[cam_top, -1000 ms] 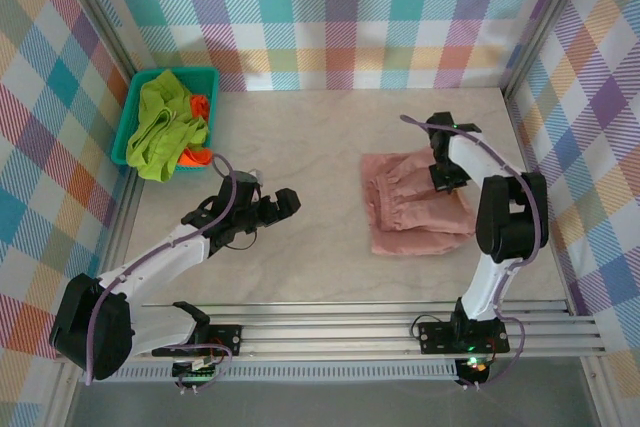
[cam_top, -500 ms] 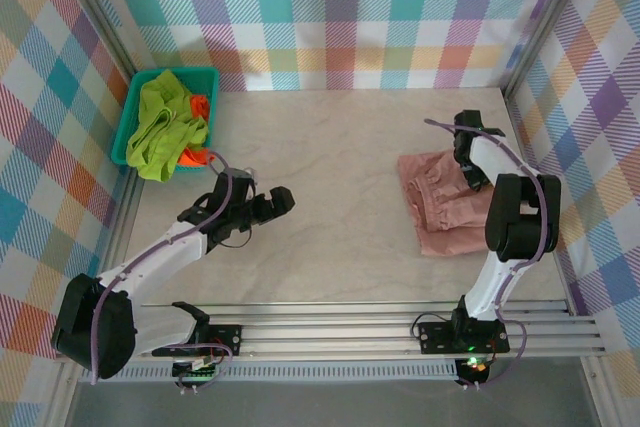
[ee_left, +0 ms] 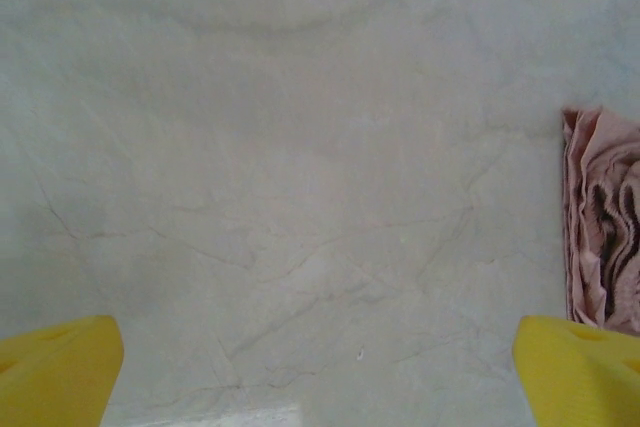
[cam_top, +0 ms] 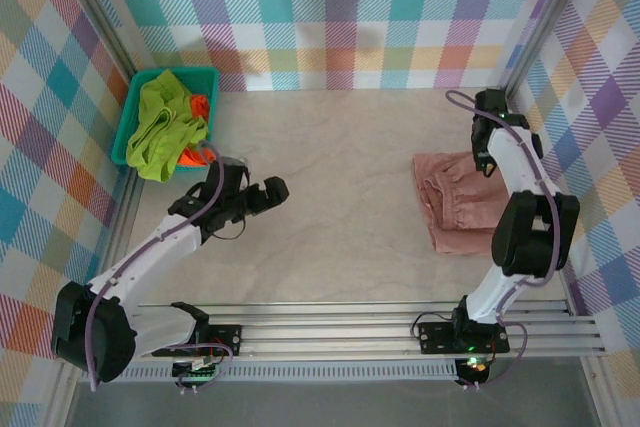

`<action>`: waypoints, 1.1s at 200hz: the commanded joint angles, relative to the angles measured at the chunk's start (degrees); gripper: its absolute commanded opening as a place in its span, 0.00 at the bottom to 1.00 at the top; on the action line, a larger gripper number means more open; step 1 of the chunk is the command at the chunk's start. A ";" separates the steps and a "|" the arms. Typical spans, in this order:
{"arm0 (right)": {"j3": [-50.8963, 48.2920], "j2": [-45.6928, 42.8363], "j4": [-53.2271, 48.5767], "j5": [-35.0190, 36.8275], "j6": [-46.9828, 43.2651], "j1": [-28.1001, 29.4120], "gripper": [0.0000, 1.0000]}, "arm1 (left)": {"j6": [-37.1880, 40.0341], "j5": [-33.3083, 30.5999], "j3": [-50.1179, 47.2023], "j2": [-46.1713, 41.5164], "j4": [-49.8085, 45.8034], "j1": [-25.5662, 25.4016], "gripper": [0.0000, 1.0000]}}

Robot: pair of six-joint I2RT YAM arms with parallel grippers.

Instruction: Fold and stack the shorts

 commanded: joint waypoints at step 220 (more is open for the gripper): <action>-33.89 -33.88 19.48 -61.03 22.52 8.95 0.99 | 28.46 -41.55 82.26 55.79 -43.38 27.17 0.89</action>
